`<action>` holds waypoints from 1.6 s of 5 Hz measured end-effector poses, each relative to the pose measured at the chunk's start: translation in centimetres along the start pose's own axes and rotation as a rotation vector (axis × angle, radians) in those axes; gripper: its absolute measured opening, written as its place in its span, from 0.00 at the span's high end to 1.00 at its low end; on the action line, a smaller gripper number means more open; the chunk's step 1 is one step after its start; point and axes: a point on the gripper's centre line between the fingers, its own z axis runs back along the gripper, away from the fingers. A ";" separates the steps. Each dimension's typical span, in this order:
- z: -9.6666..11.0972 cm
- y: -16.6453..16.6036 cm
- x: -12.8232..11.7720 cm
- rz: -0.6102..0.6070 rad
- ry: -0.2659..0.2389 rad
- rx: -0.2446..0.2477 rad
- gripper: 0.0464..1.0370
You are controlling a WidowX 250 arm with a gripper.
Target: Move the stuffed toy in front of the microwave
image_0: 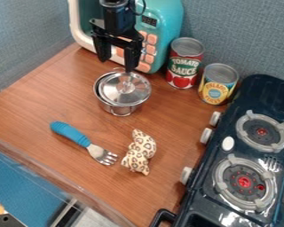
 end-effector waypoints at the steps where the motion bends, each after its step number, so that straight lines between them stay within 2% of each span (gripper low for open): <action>1: -1.1 0.0 -0.5 0.003 0.031 -0.009 0.04; 2: -2.5 -0.9 -2.3 -0.014 0.072 -0.031 0.04; 3: 0.5 -1.8 -3.5 -0.018 -0.041 -0.065 0.04; 4: 1.9 -3.4 -5.6 -0.061 -0.092 -0.090 0.04; 5: 1.3 -6.8 -7.1 -0.169 -0.073 -0.129 0.04; 6: -0.2 -9.2 -8.5 -0.254 -0.053 -0.137 0.04; 7: -2.4 -10.7 -8.5 -0.329 -0.029 -0.130 0.04; 8: -5.3 -10.7 -8.7 -0.351 0.022 -0.130 0.04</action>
